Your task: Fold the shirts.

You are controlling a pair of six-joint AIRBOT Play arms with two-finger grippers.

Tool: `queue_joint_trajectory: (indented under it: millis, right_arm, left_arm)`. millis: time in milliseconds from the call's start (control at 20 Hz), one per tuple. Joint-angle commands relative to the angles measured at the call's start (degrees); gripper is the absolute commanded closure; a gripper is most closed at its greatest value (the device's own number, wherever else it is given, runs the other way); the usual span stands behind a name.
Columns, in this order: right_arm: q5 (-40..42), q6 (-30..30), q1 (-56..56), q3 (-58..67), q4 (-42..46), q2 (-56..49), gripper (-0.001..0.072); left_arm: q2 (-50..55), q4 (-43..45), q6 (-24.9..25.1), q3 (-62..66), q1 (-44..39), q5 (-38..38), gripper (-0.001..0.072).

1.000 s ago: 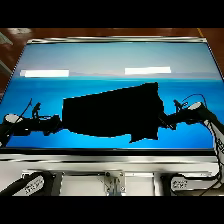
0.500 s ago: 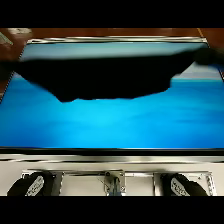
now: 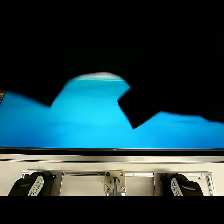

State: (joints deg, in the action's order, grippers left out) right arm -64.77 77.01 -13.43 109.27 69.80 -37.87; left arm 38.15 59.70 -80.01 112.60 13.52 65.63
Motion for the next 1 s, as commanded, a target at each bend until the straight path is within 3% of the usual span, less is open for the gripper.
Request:
queue_joint_trajectory:
  millis: [0, 150, 350, 500, 600, 750, 950]
  right_arm:
    - [-11.7, 3.6, 0.0, 1.1, 6.8, 3.1, 0.0644]
    - [-24.1, 3.8, 0.0, 1.1, 7.4, 0.3, 0.0644]
    - [-40.2, 5.7, 0.0, -1.1, 4.4, -9.7, 0.0644]
    - [-41.0, 6.6, 0.1, -11.5, 5.3, -18.3, 0.0645]
    - [-37.1, 6.6, 0.1, -19.6, 7.4, -25.4, 0.0645]
    - [-24.8, 7.7, 0.6, -23.8, 6.0, -38.9, 0.0644]
    - [1.2, 7.6, 5.8, -23.8, 2.3, -52.7, 0.0644]
  left_arm:
    - [-0.7, 5.1, -2.4, 2.2, 0.0, 12.7, 0.0666]
    - [-0.2, 5.1, -2.4, -1.0, 0.0, 21.3, 0.0666]
    - [0.3, 5.1, -2.3, -13.6, 0.0, 24.0, 0.0666]
    - [4.0, 8.6, -2.1, -26.4, 0.0, 23.7, 0.0666]
    - [9.6, 10.9, -1.5, -33.7, 0.0, 20.8, 0.0665]
    - [22.8, 10.8, -1.5, -39.4, -0.2, 13.4, 0.0665]
    - [42.4, 8.4, 1.4, -37.9, -0.7, 1.9, 0.0664]
